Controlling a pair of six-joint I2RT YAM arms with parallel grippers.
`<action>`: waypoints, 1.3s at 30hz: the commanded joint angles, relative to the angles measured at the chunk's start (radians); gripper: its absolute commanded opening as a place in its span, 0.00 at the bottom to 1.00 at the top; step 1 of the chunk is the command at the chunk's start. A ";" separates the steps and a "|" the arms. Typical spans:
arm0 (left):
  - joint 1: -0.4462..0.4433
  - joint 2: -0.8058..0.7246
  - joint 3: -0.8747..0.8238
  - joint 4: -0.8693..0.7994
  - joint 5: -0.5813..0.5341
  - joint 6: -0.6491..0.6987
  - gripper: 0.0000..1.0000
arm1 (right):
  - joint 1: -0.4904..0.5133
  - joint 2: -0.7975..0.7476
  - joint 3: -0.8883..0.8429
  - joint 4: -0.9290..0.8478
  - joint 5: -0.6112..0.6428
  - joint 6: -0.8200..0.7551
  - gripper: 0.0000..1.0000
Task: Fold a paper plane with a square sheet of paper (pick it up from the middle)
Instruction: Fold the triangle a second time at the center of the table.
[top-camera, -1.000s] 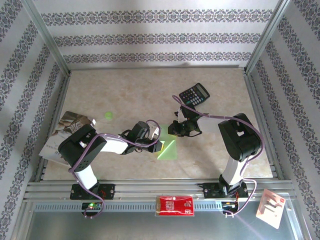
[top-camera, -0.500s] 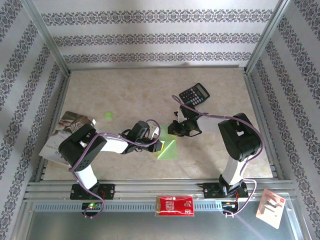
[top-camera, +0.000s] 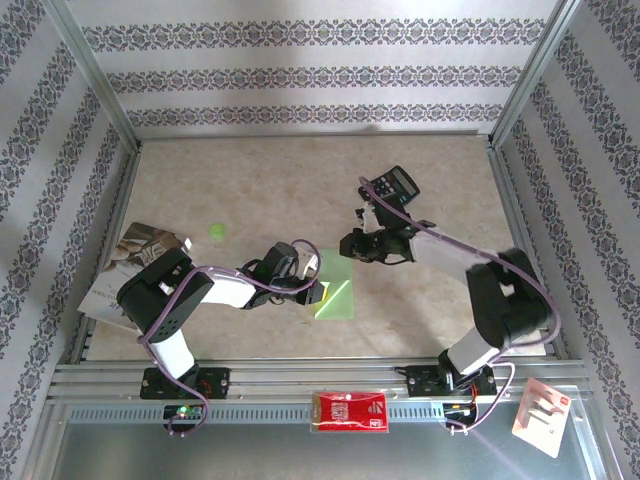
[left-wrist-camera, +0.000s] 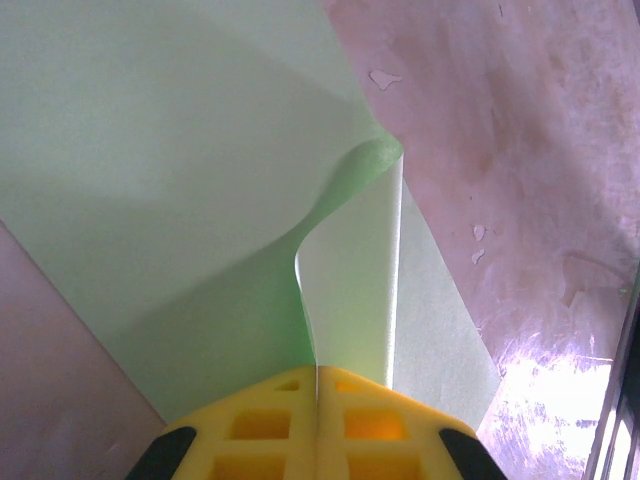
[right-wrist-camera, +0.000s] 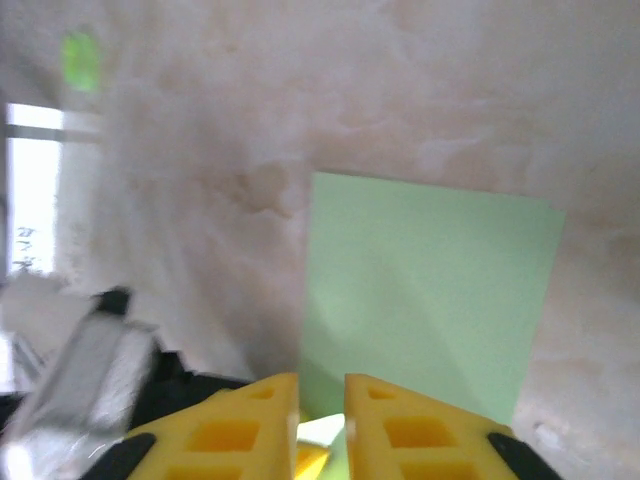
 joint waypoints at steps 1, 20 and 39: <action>0.010 0.048 -0.039 -0.065 -0.063 0.001 0.00 | 0.028 -0.100 -0.152 0.101 -0.028 0.144 0.14; 0.009 0.055 -0.039 -0.070 -0.063 0.003 0.00 | 0.443 -0.153 -0.469 0.590 0.312 0.547 0.00; 0.010 0.056 -0.037 -0.076 -0.058 0.005 0.00 | 0.497 0.024 -0.433 0.721 0.303 0.580 0.00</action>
